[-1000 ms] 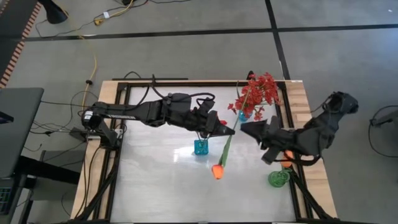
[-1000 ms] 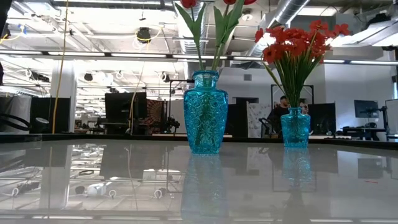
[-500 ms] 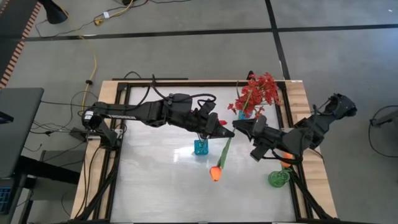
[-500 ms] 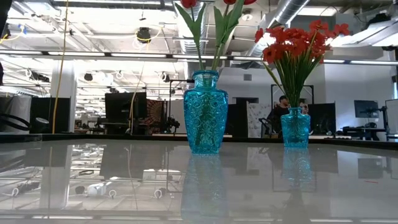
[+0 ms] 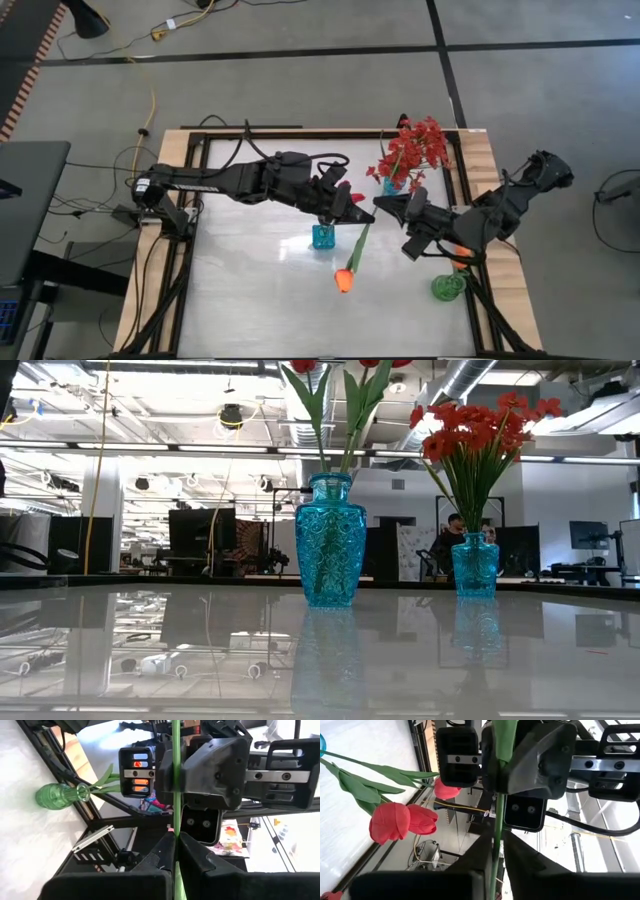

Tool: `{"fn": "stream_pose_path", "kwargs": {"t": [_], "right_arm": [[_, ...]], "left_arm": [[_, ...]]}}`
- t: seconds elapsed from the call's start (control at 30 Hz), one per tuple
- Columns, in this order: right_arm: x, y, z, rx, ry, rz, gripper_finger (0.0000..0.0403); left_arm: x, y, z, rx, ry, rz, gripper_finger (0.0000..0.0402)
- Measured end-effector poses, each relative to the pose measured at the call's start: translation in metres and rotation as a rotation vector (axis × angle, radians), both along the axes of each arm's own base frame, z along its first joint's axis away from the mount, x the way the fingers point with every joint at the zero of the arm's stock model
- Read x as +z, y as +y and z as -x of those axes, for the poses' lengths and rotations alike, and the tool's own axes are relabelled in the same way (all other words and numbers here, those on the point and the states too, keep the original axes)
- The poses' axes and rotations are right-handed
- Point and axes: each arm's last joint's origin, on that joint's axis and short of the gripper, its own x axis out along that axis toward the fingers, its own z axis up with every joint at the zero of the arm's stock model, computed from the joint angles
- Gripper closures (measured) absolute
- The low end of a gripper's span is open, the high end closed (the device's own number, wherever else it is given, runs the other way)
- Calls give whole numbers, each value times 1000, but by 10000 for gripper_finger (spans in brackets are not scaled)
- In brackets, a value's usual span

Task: Sort flowers into vase by color
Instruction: Put the orange flower into the green vase

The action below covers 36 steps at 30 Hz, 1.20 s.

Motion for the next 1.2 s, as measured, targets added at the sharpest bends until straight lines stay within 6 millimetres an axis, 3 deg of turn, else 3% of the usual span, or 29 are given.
{"fn": "stream_pose_path", "kwargs": {"t": [0.2,0.3,0.7,0.83,1.03,1.2], "right_arm": [[0,0,0,0,-1,-1,379],[0,0,0,1,-6,-14,381],[4,1,14,141,-68,-315,381],[15,-7,34,236,-124,-517,381],[35,-30,74,387,-196,-948,380],[39,-46,109,502,-109,-1313,380]], "left_arm": [[0,0,0,-4,-5,-16,399],[0,0,0,-7,-13,-41,386],[6,5,0,-37,-118,-197,265],[17,12,7,-27,-181,-268,235],[59,13,34,-18,-369,-467,224],[78,11,60,54,-399,-654,223]]}}
